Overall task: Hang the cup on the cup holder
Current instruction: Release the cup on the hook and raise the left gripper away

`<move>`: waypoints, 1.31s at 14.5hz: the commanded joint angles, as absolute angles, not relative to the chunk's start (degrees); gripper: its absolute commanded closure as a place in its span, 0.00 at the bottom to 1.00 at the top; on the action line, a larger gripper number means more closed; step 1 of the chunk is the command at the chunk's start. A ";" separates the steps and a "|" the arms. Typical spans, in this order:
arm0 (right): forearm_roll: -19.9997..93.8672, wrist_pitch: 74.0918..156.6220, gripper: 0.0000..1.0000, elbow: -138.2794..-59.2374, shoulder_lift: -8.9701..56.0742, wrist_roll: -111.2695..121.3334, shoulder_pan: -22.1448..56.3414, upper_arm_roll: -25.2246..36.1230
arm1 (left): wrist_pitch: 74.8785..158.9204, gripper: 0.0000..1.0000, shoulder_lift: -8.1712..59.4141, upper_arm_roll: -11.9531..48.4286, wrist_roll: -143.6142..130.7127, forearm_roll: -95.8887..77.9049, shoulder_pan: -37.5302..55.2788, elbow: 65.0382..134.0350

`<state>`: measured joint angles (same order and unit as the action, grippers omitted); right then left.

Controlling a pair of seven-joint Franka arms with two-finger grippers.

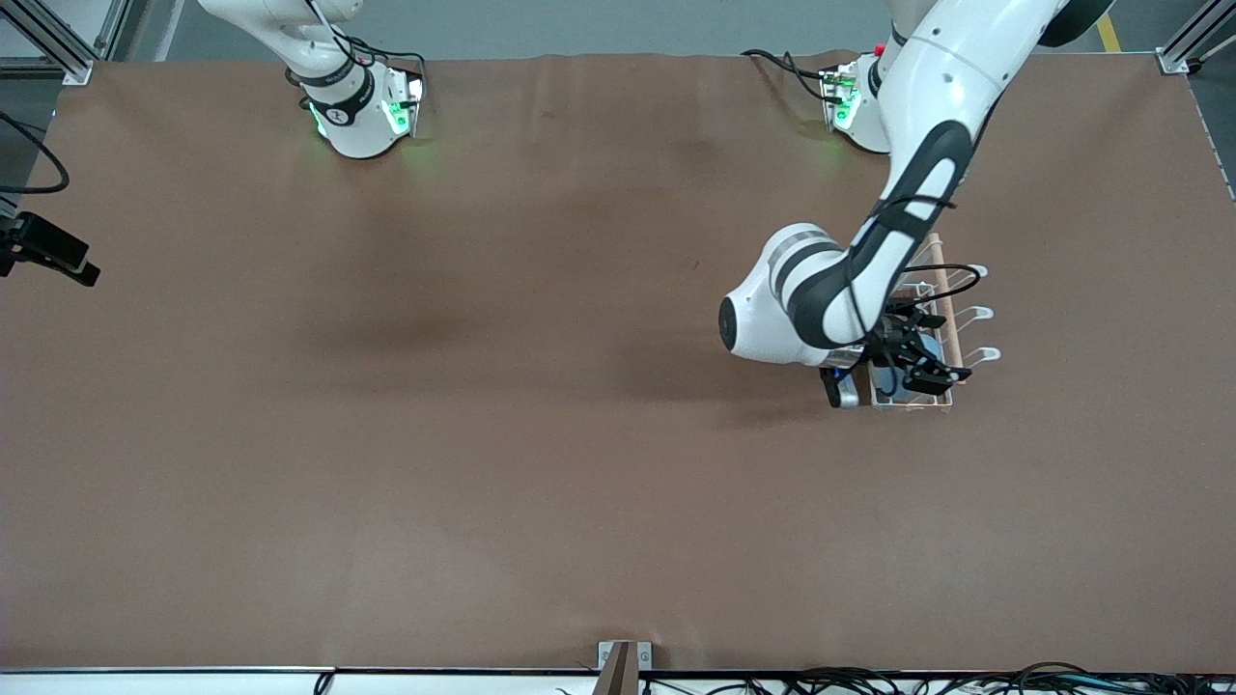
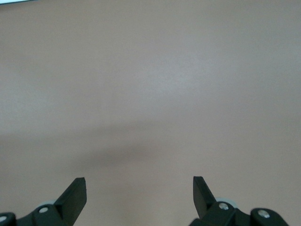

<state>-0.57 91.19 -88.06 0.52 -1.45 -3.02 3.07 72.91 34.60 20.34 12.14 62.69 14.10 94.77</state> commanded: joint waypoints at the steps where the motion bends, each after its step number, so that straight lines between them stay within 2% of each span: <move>1: -0.44 90.88 0.00 -88.33 0.09 -1.76 -3.78 2.46 | 76.62 0.00 29.64 20.21 -1.71 53.82 10.65 91.68; 5: -0.44 90.88 0.00 -88.33 0.17 -1.85 -3.78 2.46 | 89.53 0.00 21.03 19.87 -4.13 40.55 5.02 91.93; 8: -0.44 90.88 0.00 -88.33 0.09 -1.85 -3.87 2.46 | 96.04 0.00 14.53 13.99 -4.39 27.12 4.75 92.19; 14: -0.53 91.05 0.00 -88.33 0.09 -1.67 -3.78 2.46 | 101.68 0.00 2.75 6.25 -4.39 8.02 4.75 95.78; 17: -1.05 90.88 0.00 -88.42 0.09 -1.67 -3.69 2.46 | 103.88 0.00 -6.30 5.45 -4.39 3.18 3.61 103.16; 19: -1.05 90.88 0.00 -88.42 0.09 -1.67 -3.69 2.46 | 102.49 0.00 -7.56 5.45 -3.87 -1.47 1.86 103.01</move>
